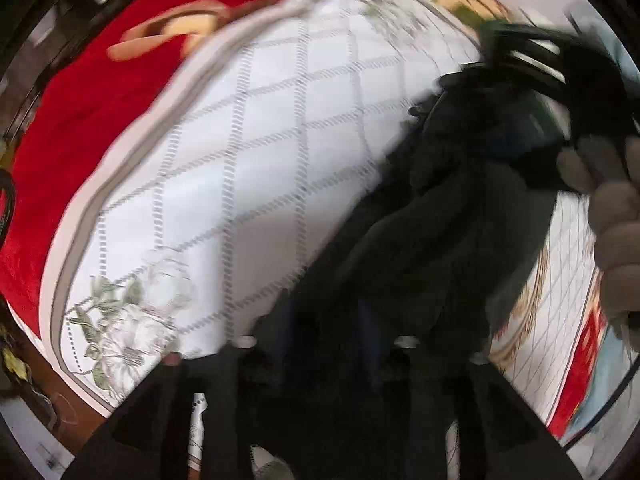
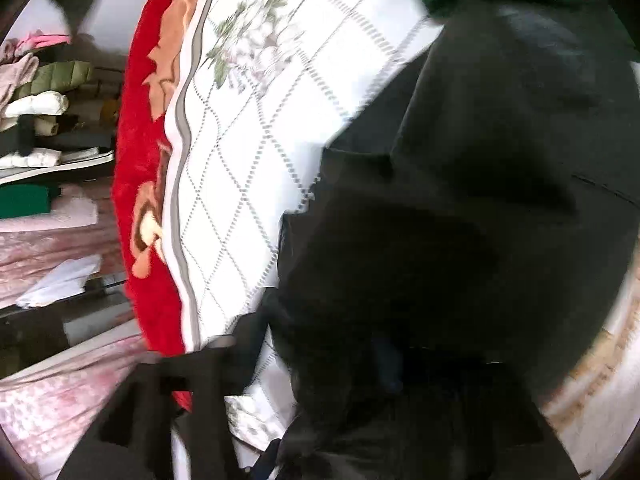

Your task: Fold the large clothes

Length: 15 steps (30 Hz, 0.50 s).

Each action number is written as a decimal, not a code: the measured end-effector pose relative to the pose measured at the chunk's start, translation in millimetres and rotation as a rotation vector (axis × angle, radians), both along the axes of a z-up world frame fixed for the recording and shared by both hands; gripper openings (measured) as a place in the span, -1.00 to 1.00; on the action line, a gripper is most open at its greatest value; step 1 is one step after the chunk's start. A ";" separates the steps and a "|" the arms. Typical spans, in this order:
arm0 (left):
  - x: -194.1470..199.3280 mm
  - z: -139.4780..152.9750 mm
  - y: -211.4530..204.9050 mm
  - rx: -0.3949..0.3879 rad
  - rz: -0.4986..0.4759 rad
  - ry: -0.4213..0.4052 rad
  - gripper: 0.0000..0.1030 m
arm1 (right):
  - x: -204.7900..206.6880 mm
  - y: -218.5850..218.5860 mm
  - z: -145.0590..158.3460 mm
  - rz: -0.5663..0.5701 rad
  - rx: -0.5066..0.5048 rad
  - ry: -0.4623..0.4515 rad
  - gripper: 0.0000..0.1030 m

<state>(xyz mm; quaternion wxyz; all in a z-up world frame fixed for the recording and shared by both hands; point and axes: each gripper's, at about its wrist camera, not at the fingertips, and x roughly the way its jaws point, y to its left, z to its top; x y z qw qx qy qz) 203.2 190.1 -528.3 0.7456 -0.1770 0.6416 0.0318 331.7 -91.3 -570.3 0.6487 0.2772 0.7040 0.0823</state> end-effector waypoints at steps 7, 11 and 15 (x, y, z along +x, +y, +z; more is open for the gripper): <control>-11.9 12.7 2.2 0.017 0.079 -0.043 0.84 | -22.0 -80.8 58.5 -0.051 0.245 -0.174 0.63; 3.4 -29.2 -9.8 0.184 0.061 0.025 0.84 | -45.7 -170.1 56.4 -0.163 -0.008 -0.183 0.63; 24.5 -80.9 6.8 0.143 0.113 0.107 1.00 | -44.2 -227.3 0.5 -0.212 -0.014 -0.122 0.63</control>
